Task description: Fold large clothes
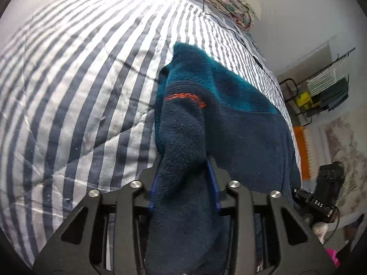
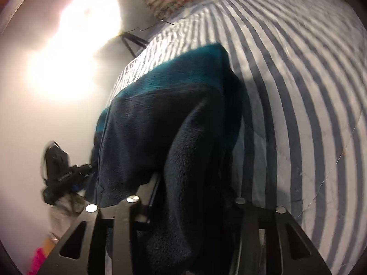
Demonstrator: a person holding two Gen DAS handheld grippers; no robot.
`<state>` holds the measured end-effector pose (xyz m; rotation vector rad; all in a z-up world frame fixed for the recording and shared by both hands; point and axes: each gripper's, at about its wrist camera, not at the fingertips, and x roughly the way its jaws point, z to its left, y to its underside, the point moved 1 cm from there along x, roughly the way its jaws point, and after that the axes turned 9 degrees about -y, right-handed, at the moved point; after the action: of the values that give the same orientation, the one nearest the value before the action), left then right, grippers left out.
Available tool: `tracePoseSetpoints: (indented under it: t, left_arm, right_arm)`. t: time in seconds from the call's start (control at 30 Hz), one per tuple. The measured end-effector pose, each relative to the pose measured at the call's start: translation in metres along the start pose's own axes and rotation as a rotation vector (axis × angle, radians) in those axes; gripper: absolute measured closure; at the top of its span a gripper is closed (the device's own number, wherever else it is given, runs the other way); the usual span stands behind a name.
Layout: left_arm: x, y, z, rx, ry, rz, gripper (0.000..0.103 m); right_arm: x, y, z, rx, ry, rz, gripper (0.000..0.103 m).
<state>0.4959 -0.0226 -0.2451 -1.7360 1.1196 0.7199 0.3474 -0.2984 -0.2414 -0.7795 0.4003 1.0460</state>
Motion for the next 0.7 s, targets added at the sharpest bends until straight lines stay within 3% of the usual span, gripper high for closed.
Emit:
tracePoseSetpoints:
  t: [0.1, 0.43, 0.7]
  left_arm:
    - [-0.013, -0.001, -0.014, 0.021, -0.007, -0.032, 0.075]
    - [-0.046, 0.012, -0.071, 0.138, 0.012, -0.102, 0.077]
    - [-0.029, 0.006, -0.152, 0.221, 0.102, -0.120, 0.077]
  right_arm:
    - [-0.003, -0.004, 0.015, -0.068, 0.058, -0.003, 0.071]
    - [-0.057, -0.013, 0.040, -0.236, 0.087, -0.026, 0.075]
    - [-0.122, -0.035, 0.006, -0.255, 0.133, -0.071, 0.076]
